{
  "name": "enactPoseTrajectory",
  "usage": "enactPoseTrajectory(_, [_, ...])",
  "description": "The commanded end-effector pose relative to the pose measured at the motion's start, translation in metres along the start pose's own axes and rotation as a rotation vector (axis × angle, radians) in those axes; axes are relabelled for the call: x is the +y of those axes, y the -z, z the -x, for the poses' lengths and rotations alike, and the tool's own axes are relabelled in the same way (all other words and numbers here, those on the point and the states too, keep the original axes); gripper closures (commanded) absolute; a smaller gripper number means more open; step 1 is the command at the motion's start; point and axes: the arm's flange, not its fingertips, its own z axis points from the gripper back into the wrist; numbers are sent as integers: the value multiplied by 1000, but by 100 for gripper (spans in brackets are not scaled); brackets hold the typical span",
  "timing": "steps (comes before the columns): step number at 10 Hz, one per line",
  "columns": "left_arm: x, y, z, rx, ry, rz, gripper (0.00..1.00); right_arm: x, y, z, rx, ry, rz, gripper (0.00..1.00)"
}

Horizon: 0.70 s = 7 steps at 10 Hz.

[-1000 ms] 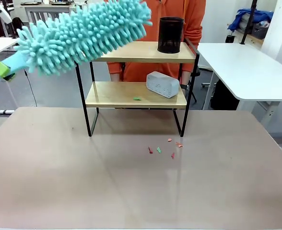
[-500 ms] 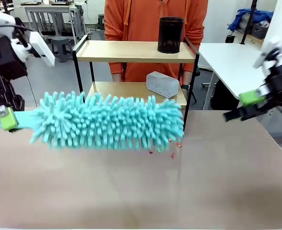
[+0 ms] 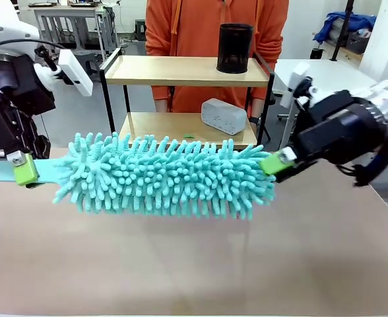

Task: Clean the shelf.
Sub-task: Hand the Duster back to the human.

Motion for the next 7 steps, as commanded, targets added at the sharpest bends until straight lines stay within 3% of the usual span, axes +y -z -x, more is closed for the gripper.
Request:
enactPoseTrajectory(1, [-1,4,0,-16,16,4,88,-3,29,53,-65,-28,-134,0])
enactPoseTrajectory(2, [0,0,0,0,0,0,88,0,0,0,0,0,0,0])
enactPoseTrajectory(4, [0,0,0,0,0,0,88,2,11,-5,-13,-5,-58,0])
enactPoseTrajectory(5, [0,0,0,0,0,0,88,5,12,-1,41,-16,1,0])
enactPoseTrajectory(7, [3,3,-4,19,-11,10,88,6,27,-8,2,-27,-19,0])
